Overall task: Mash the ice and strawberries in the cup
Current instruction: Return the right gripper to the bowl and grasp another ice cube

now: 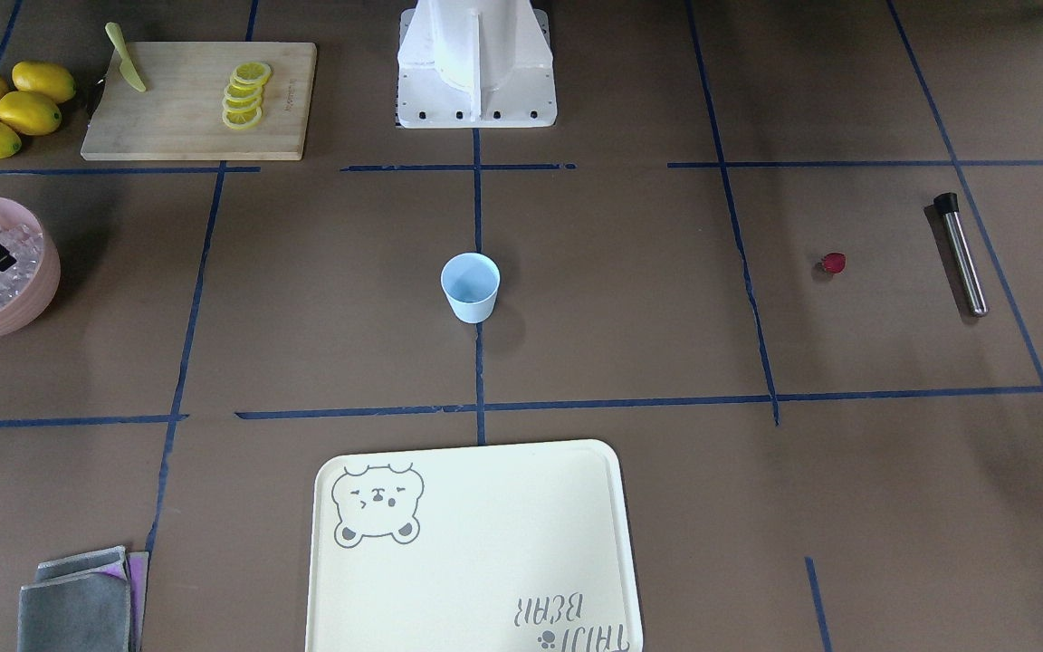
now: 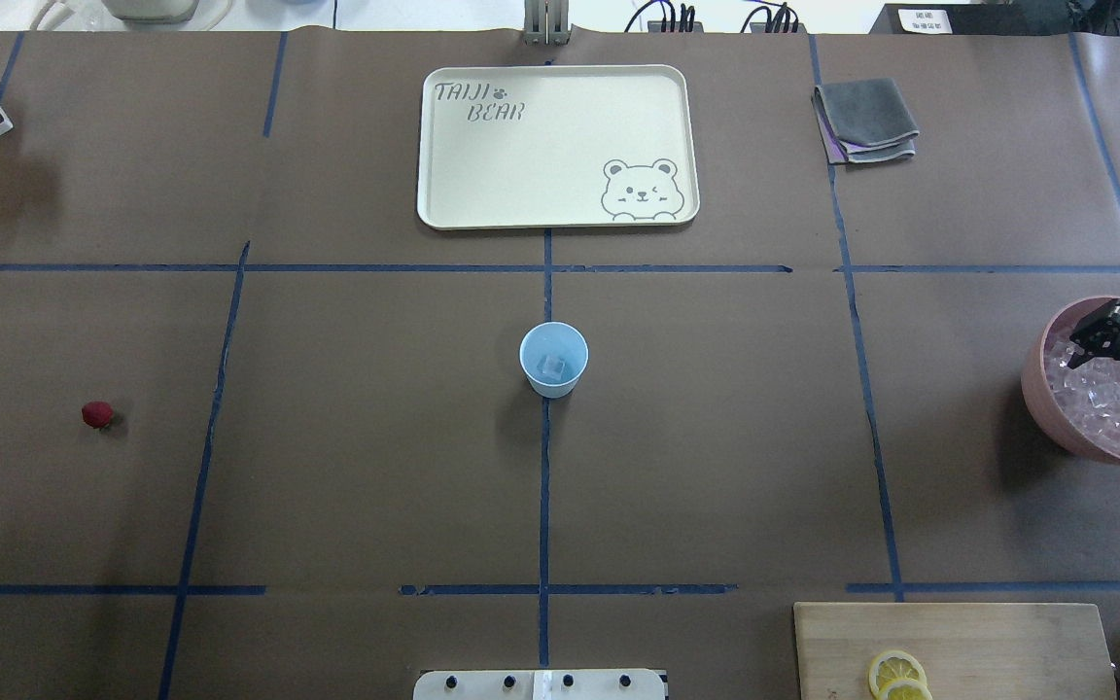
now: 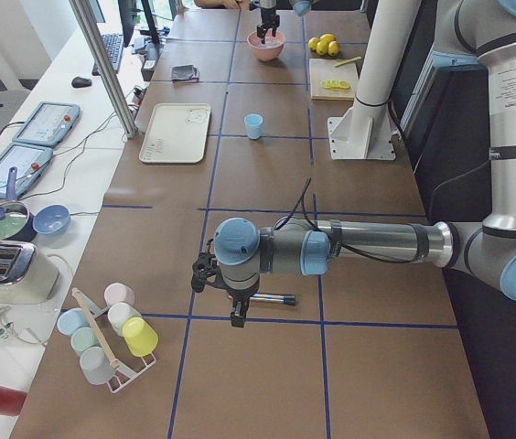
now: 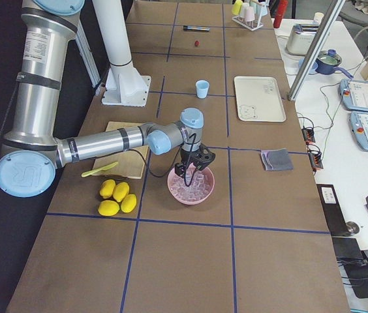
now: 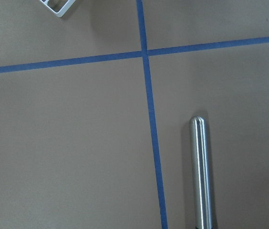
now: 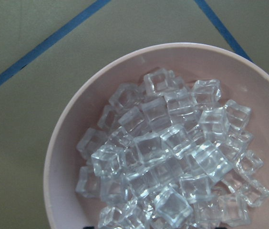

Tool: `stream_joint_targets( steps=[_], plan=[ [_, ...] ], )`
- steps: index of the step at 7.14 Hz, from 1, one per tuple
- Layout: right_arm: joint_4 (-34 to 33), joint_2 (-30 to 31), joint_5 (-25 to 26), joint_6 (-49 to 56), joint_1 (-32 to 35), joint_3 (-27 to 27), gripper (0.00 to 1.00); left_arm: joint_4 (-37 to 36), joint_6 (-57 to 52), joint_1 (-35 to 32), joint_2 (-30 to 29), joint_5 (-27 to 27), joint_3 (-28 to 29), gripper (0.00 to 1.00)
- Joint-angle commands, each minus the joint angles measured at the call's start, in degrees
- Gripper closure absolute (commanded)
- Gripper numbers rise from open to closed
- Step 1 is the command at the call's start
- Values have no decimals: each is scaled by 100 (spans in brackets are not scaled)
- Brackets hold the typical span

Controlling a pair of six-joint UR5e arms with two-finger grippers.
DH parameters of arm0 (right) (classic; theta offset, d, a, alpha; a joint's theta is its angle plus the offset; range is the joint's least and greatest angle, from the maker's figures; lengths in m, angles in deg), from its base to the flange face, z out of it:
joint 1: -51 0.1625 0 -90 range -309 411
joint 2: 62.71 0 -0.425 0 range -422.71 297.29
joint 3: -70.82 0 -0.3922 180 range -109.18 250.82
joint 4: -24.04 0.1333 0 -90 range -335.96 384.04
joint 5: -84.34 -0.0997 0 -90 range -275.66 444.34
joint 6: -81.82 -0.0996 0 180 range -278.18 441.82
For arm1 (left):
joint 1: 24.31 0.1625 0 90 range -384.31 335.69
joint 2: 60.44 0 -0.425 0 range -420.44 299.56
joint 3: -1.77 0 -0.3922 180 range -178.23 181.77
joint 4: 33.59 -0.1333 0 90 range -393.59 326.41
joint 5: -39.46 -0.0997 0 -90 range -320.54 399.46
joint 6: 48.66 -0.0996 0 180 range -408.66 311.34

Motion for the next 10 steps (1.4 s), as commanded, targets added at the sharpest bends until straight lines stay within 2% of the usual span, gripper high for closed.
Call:
stream_joint_targets(
  steps=[1, 10],
  plan=[
    [36, -21, -8, -51, -6, 207, 20, 8, -1, 0, 30, 36, -29, 0],
    [36, -47, -43, -60, -32, 331, 31, 8, -10, -9, 39, 36, -46, 0]
  ],
)
